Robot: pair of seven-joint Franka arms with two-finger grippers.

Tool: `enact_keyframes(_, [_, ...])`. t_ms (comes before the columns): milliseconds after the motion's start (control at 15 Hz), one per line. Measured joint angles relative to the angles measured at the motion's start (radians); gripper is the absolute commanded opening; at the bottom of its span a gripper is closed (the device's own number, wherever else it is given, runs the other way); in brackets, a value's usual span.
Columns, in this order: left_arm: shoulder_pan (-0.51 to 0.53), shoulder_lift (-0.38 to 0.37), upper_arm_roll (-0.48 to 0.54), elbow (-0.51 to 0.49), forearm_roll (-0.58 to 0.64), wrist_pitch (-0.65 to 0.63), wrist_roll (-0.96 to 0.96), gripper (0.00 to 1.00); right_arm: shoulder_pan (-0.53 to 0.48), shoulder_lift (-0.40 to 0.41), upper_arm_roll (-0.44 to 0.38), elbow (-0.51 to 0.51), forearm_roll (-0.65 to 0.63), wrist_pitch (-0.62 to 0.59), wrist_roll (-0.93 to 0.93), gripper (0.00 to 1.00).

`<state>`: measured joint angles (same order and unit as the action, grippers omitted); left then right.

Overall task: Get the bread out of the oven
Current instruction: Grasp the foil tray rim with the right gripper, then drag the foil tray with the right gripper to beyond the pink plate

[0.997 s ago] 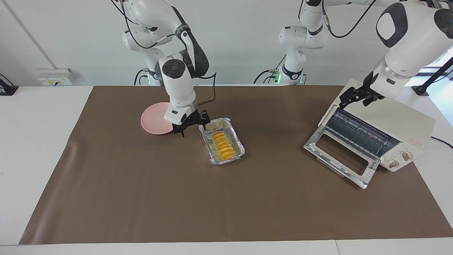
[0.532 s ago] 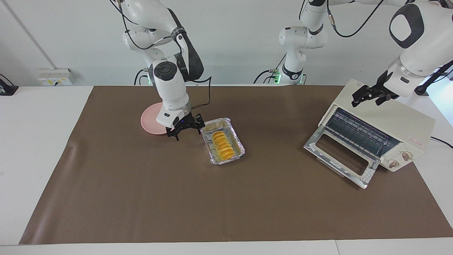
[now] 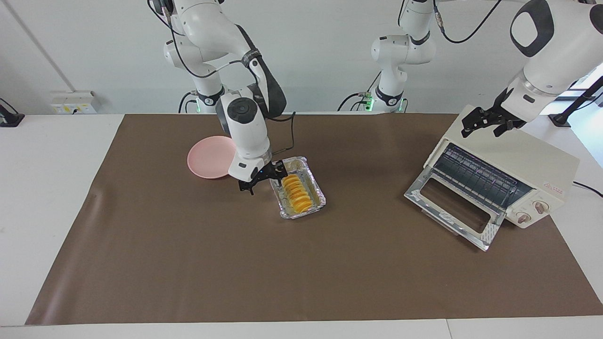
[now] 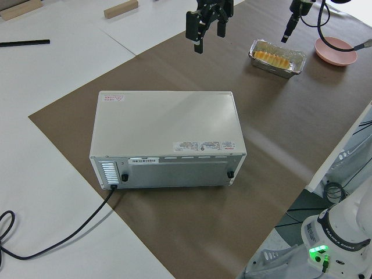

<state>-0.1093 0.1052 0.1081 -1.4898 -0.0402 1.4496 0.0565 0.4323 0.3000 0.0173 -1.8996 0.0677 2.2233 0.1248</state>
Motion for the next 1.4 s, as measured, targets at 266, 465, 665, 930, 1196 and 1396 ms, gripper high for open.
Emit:
enact_keyframes(266, [0.007,-0.002,-0.015,-0.020,0.002,0.014,0.000,1.00,0.005,0.037,-0.004,0.000,0.000,0.037,0.011,0.93])
enact_keyframes(465, [0.016,-0.012,-0.014,-0.022,0.002,0.013,0.000,1.00,0.002,0.049,-0.009,-0.001,0.000,0.037,0.011,0.92])
enact_keyframes(665, [0.020,-0.018,-0.014,-0.022,0.003,0.013,0.000,1.00,0.003,0.052,-0.009,-0.007,0.000,0.038,0.011,0.74])
enact_keyframes(930, [0.022,-0.017,-0.015,-0.023,0.003,0.013,0.000,1.00,0.006,0.052,-0.007,-0.040,0.000,0.082,0.011,0.52])
enact_keyframes(1196, [0.022,-0.017,-0.015,-0.023,0.003,0.013,0.000,1.00,0.006,0.052,-0.005,-0.061,0.000,0.102,0.012,0.00])
enact_keyframes(1396, [0.022,-0.017,-0.015,-0.023,0.003,0.013,0.000,1.00,0.006,0.051,-0.005,-0.060,0.000,0.104,0.031,0.00])
